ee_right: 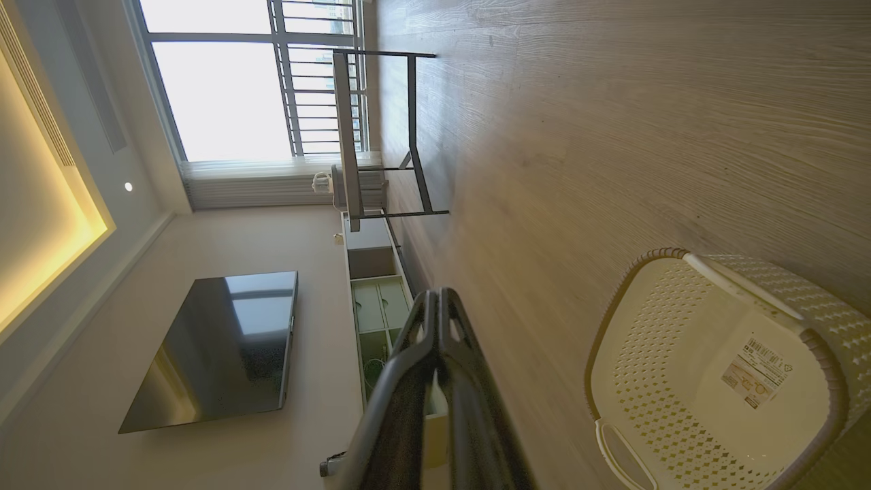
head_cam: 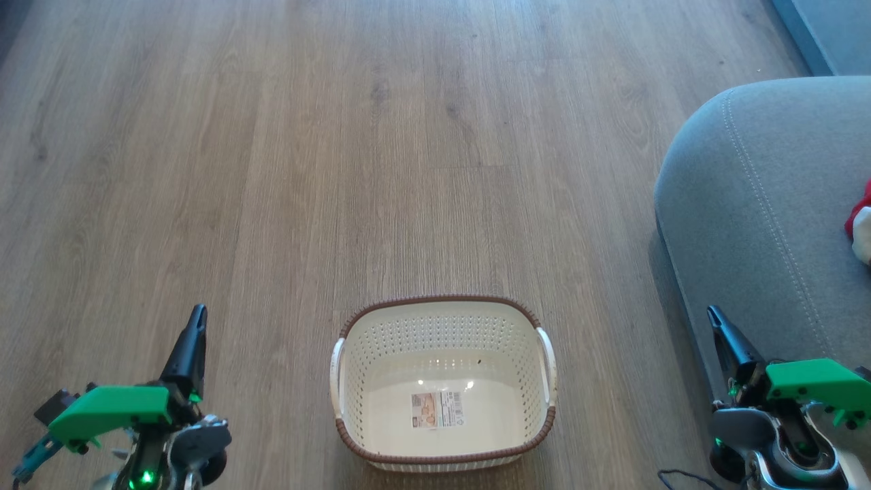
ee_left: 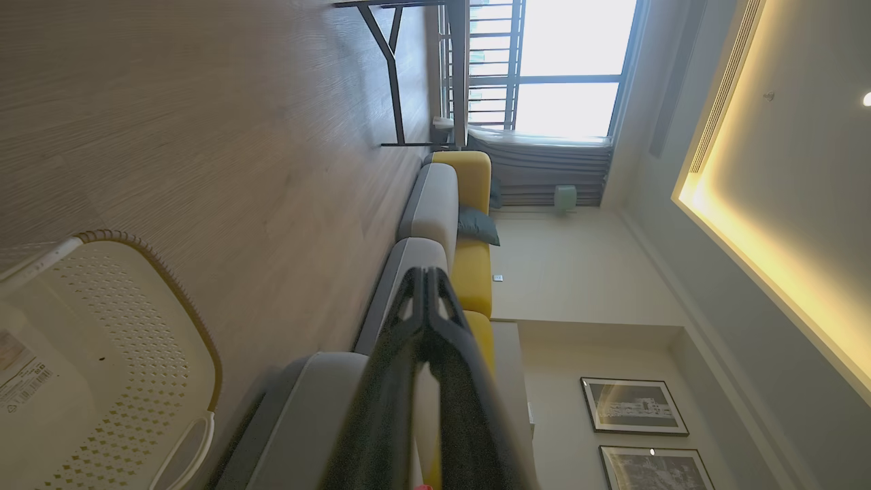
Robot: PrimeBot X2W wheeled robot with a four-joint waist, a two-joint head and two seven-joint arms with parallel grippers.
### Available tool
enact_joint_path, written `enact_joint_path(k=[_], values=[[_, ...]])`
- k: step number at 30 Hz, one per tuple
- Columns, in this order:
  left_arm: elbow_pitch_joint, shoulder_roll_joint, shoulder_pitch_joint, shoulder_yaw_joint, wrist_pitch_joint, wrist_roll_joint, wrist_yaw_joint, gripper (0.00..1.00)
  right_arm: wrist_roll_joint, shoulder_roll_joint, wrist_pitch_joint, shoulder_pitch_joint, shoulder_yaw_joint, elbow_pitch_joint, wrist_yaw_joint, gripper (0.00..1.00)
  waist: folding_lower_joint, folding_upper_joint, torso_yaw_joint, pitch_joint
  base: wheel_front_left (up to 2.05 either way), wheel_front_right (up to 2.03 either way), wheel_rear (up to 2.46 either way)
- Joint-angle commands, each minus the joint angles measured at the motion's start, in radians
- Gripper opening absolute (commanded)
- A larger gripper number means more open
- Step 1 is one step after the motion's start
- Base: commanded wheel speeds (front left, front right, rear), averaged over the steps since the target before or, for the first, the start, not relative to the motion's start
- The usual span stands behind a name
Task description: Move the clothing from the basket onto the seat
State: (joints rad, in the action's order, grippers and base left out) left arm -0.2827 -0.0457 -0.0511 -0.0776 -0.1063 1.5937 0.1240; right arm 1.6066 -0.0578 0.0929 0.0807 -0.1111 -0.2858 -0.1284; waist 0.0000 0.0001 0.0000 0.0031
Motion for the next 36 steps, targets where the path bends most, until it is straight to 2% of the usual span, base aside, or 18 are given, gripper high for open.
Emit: enact_joint_path(k=[1,36], values=[[0.037,-0.004,-0.057,-0.037,-0.007,0.015,0.007,0.00,0.016,-0.005,0.006,0.026,0.015,0.042,-0.002,0.00,0.0000,-0.0001,0.000,0.000,0.00,0.00,0.00],[0.037,-0.004,-0.057,-0.036,-0.007,0.015,0.007,0.00,0.010,0.000,0.012,0.026,0.008,0.042,-0.002,0.00,0.0000,-0.0001,0.000,0.000,0.00,0.00,0.00]])
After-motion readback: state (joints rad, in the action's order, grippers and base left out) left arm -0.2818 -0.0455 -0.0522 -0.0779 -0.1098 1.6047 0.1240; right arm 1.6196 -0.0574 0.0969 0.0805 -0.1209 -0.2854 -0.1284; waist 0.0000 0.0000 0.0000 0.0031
